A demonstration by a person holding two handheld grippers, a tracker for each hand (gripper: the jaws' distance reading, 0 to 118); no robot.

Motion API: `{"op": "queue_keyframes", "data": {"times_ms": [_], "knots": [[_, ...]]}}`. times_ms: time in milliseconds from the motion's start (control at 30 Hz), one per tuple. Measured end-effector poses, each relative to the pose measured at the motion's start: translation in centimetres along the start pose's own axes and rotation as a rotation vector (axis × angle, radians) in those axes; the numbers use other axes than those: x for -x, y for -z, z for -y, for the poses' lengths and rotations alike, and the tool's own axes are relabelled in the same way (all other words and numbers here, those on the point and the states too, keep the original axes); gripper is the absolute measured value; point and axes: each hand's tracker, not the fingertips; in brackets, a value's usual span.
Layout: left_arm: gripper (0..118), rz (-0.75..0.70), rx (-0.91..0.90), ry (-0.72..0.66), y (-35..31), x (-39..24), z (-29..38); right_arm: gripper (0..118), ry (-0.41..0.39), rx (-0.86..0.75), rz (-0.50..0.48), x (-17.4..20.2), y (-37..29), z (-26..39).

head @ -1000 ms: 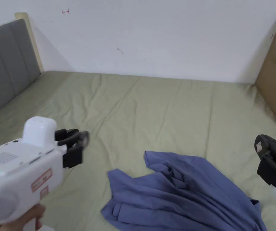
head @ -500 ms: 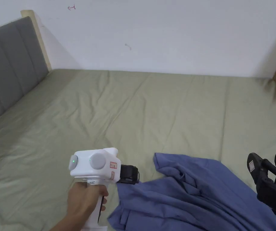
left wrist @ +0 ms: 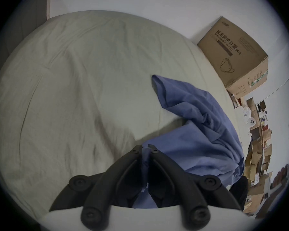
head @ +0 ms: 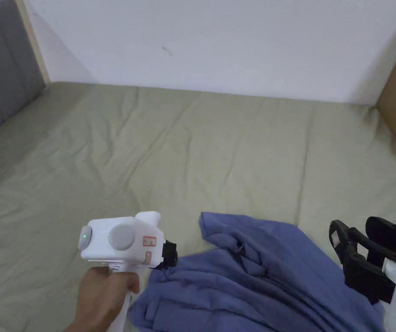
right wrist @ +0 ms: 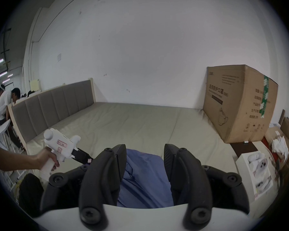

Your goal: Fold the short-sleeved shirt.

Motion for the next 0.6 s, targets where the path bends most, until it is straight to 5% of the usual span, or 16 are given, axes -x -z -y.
{"op": "queue_keyframes", "data": {"times_ms": [167, 267, 500, 600], "knots": [[5, 0.03, -0.079, 0.054, -2.4, -0.3, 0.5, 50, -0.139, 0.246, -0.135, -1.1, 11.1, -2.1], [5, 0.07, -0.112, 0.077, -4.0, -0.7, 1.3, 50, -0.084, 0.507, -0.292, -1.6, 21.0, -1.5], [5, 0.113, -0.182, 0.12, -7.0, -1.1, 3.0, 50, -0.002, 0.807, -0.232, -1.6, 35.4, 3.0], [5, 0.127, -0.19, 0.117, -7.3, -0.5, 2.9, 50, -0.103, 0.88, -0.178, -0.8, 37.8, 4.7]]}}
